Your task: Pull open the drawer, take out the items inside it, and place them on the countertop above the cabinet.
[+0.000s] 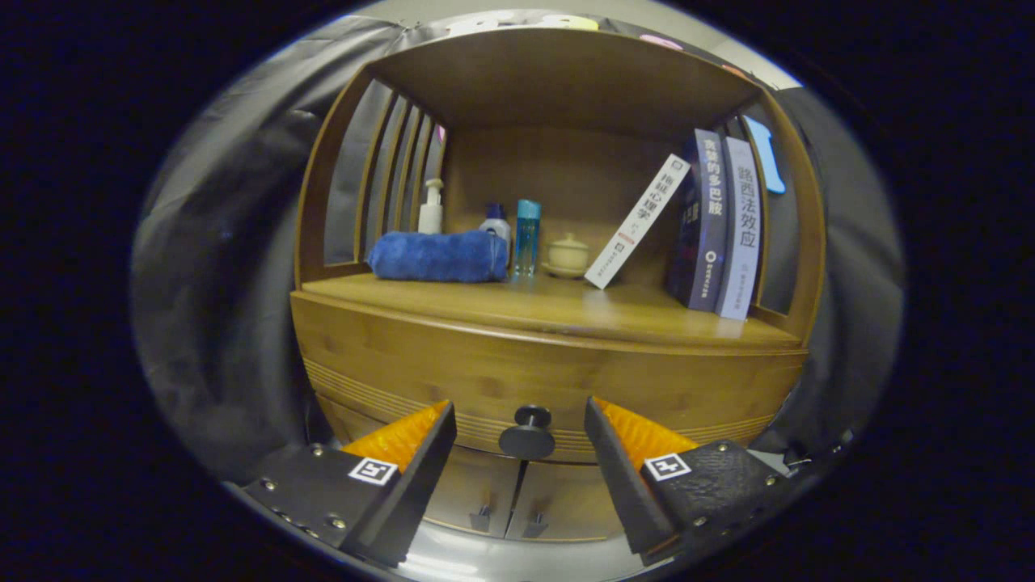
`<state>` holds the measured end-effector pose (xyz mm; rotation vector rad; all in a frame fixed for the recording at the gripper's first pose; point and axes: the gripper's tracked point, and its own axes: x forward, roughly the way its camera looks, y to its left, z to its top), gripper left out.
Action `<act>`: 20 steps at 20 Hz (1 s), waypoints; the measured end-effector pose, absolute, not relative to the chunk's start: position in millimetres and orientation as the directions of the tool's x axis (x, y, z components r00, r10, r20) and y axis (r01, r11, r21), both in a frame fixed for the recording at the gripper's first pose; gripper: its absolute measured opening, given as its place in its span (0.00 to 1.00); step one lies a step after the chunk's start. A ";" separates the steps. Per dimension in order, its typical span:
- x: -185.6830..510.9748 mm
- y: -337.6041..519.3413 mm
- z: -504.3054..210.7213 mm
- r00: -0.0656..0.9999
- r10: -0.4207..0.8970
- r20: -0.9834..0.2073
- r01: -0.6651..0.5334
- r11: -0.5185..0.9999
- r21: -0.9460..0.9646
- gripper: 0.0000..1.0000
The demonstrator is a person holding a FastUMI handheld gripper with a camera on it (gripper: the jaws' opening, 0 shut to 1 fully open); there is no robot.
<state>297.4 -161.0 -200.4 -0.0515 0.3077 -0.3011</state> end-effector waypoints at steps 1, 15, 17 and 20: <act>301.4 -164.2 -207.6 0.902 -0.301 -0.310 0.287 0.954 -0.090 0.95; 315.1 -169.5 -225.1 0.896 -0.278 -0.348 0.283 0.958 -0.037 0.41; 310.0 -169.8 -221.5 0.889 -0.303 -0.344 0.312 0.950 -0.031 0.33; 308.8 -169.8 -224.9 0.885 -0.319 -0.338 0.328 0.944 -0.034 0.32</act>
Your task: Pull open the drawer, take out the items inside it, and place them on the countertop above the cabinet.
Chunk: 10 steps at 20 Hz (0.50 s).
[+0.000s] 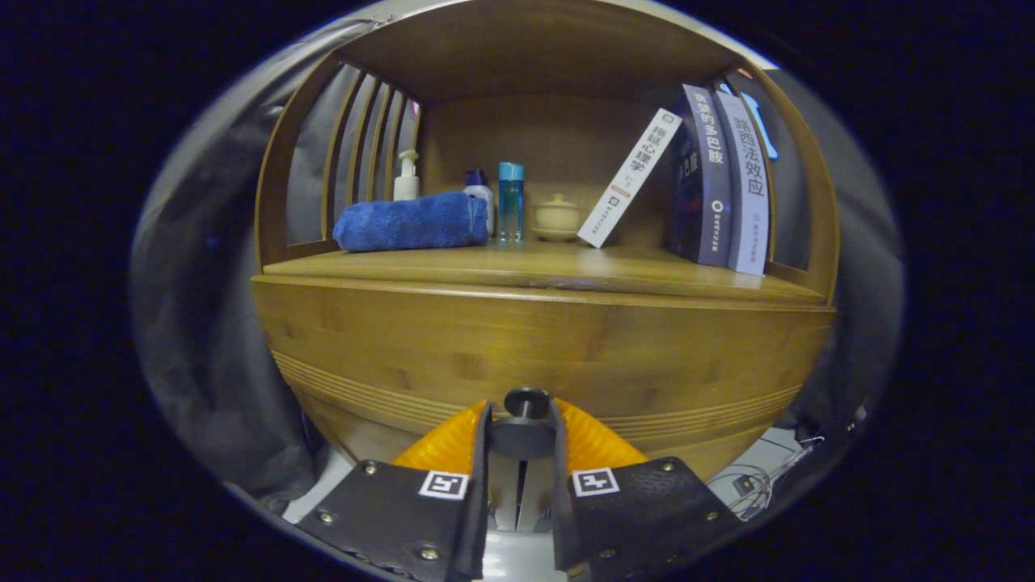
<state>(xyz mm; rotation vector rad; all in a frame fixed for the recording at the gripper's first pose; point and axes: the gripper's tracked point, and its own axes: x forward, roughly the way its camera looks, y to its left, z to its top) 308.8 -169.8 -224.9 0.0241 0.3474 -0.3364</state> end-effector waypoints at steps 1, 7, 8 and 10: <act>304.8 -169.4 -224.4 0.885 -0.319 -0.339 0.329 0.944 -0.029 0.32; 264.8 -155.4 -219.8 0.892 -0.300 -0.337 0.309 0.951 -0.027 0.32; 256.4 -151.7 -219.0 0.896 -0.298 -0.331 0.306 0.952 -0.028 0.32; 240.3 -144.3 -217.2 0.898 -0.292 -0.329 0.297 0.954 -0.038 0.32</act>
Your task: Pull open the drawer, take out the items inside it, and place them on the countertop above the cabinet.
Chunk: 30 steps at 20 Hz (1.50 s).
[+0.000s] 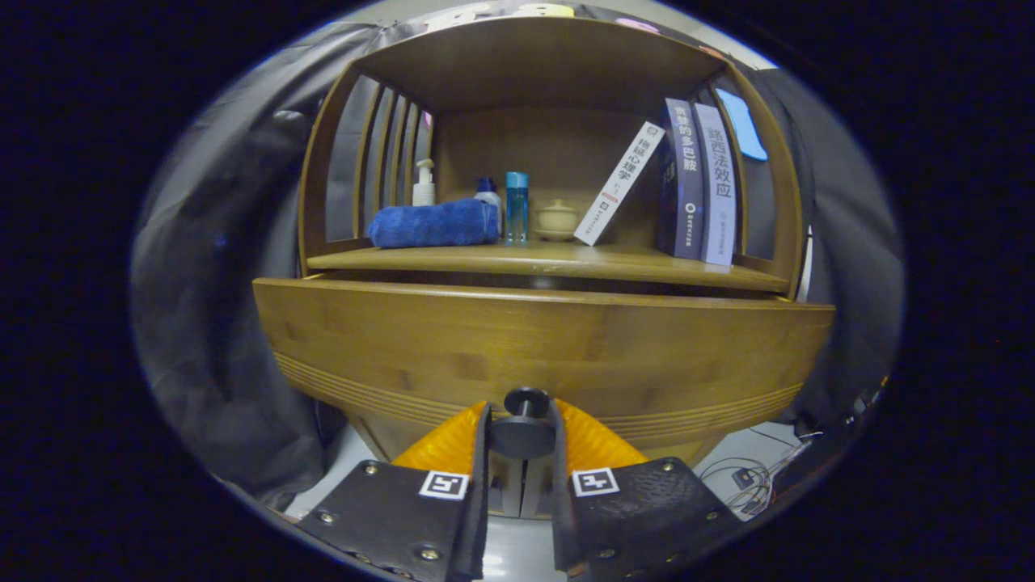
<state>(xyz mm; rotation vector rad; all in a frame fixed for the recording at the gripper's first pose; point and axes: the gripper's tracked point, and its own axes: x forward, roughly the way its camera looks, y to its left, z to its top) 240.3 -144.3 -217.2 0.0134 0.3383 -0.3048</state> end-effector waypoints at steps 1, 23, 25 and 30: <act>230.8 -141.0 -216.7 0.898 -0.290 -0.331 0.294 0.955 -0.039 0.32; 135.7 -94.3 -191.3 0.910 -0.247 -0.332 0.223 0.969 -0.110 0.42; 131.9 -91.6 -168.1 0.928 -0.240 -0.283 0.205 0.967 -0.148 0.49; 144.6 -86.9 -92.1 0.963 -0.198 -0.185 0.170 0.973 -0.156 0.53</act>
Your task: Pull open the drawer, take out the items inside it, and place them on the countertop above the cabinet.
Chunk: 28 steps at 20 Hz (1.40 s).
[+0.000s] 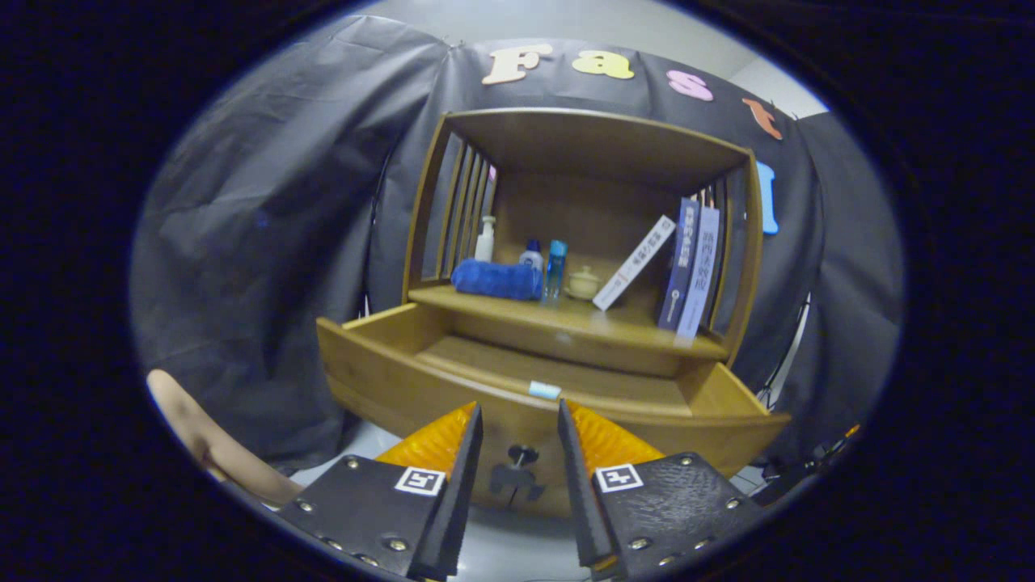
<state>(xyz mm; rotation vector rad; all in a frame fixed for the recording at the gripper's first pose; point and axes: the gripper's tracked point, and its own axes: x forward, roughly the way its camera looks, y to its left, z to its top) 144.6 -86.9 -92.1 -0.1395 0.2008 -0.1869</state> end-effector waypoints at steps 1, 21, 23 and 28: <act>151.3 -87.9 -76.1 0.967 -0.188 -0.170 0.160 0.973 -0.165 0.54; 308.6 -95.1 -99.5 0.847 -0.106 -0.521 0.021 0.986 -0.166 0.92; 310.1 -98.2 -119.3 0.806 -0.112 -0.581 0.023 0.987 -0.158 0.91; 312.0 -110.3 -178.1 0.676 -0.129 -0.725 -0.004 0.984 -0.179 0.92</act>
